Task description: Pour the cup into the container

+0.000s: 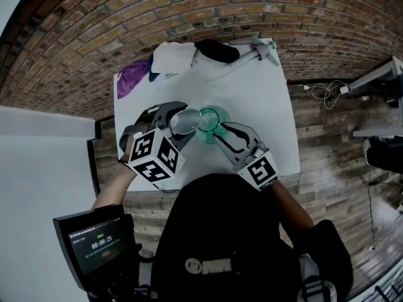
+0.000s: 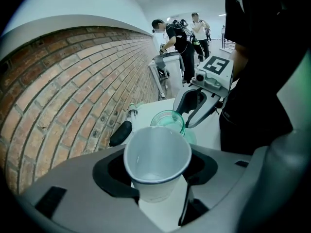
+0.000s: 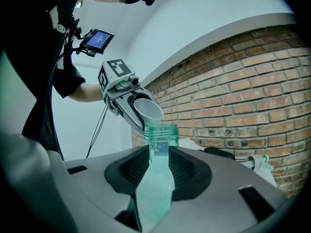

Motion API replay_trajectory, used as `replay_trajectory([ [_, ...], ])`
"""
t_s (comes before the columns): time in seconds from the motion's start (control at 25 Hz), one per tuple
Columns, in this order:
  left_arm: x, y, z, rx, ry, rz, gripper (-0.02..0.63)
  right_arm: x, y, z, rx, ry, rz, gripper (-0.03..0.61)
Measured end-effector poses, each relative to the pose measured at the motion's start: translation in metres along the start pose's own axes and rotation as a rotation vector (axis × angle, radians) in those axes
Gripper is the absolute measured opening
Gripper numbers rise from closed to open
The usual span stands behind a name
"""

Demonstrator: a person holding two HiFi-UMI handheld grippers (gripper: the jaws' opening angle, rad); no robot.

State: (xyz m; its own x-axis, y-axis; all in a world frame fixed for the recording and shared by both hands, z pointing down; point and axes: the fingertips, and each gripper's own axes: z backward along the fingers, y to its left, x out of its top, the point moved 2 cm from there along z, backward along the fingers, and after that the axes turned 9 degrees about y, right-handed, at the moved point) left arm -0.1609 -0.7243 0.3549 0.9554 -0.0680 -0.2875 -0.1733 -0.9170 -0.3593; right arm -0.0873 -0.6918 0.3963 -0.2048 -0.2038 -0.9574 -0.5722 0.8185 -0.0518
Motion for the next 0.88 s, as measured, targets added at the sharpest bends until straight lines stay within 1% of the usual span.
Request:
replay_trajectory([
  [0.44,0.0017,-0.0007,0.0006,0.003,0.011,-0.02,0.265,-0.0001,-0.0003,0.0014,-0.003,0.005,-0.001,0.107],
  [0.88,0.0025,-0.0015,0.0001,0.01,0.039,-0.057,0.267,-0.0009,-0.0012,0.0011,-0.005,0.005,-0.002,0.107],
])
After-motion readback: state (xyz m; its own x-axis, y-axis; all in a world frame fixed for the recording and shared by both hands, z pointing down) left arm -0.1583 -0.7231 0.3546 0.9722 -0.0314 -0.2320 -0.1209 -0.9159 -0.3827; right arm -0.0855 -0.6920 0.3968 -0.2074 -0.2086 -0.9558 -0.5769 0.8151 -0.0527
